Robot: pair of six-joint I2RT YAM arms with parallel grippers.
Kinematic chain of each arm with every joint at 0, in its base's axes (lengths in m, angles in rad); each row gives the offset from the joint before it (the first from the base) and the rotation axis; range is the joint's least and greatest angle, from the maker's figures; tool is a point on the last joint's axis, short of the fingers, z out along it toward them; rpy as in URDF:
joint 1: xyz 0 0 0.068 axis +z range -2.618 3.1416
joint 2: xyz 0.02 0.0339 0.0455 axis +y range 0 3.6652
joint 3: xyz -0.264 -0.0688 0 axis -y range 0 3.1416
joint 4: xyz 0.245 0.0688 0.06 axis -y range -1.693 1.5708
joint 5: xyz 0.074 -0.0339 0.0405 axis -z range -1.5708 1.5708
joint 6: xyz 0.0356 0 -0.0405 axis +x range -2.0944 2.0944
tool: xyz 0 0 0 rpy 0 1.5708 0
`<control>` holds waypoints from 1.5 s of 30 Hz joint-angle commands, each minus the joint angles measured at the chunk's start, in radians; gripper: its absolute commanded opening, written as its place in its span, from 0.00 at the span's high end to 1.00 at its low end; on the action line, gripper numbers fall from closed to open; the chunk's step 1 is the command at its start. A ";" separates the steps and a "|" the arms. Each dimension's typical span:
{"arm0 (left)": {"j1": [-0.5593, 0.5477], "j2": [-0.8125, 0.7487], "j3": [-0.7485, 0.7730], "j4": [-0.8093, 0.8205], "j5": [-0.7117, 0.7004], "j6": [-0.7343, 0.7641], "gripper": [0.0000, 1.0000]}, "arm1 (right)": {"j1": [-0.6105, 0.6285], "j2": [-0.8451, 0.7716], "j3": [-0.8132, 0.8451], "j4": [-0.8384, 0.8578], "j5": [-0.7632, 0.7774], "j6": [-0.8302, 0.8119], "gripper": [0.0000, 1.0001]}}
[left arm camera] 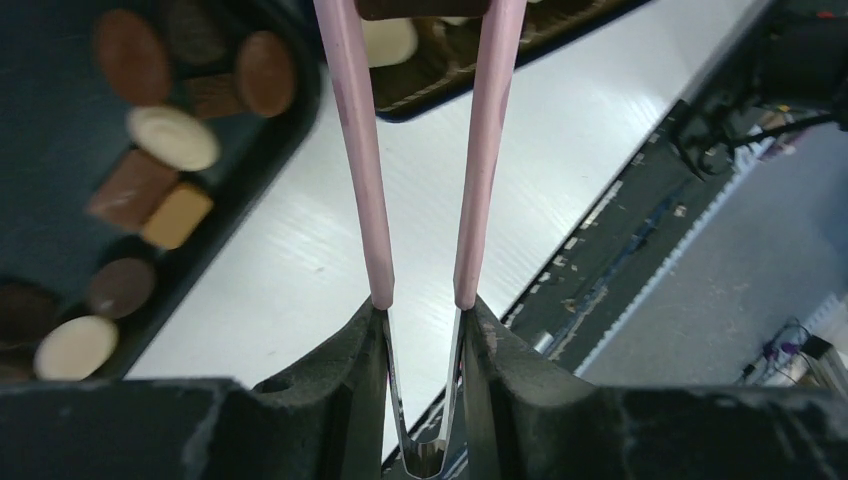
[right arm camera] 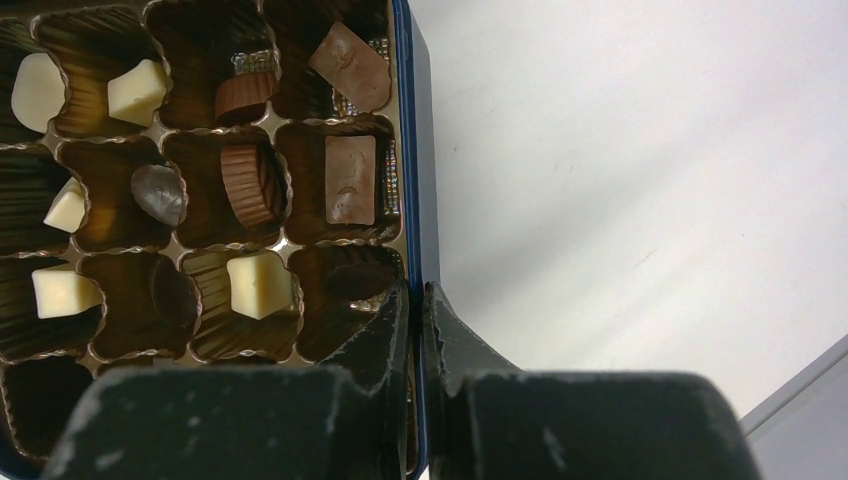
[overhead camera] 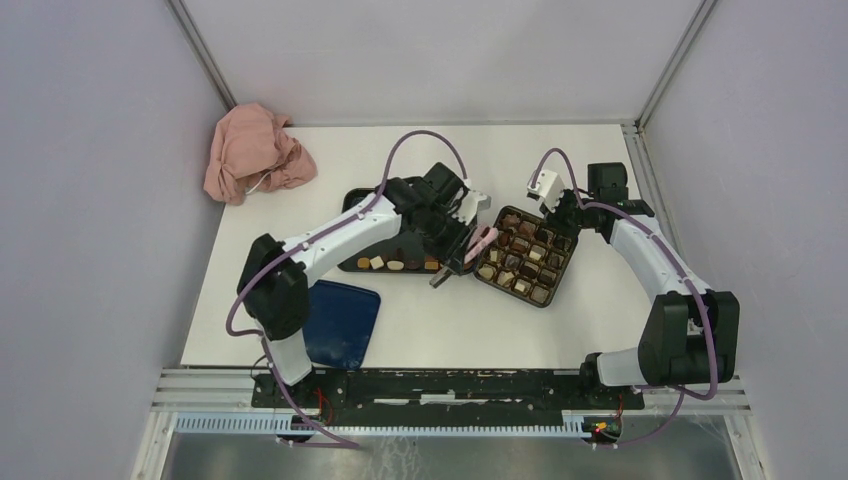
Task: Pack the chocolate
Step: Place the fake chocolate in the packing box.
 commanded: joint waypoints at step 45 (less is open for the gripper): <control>-0.324 0.246 0.151 0.082 0.019 -0.114 0.77 | 0.003 0.026 0.025 0.039 -0.016 0.000 0.99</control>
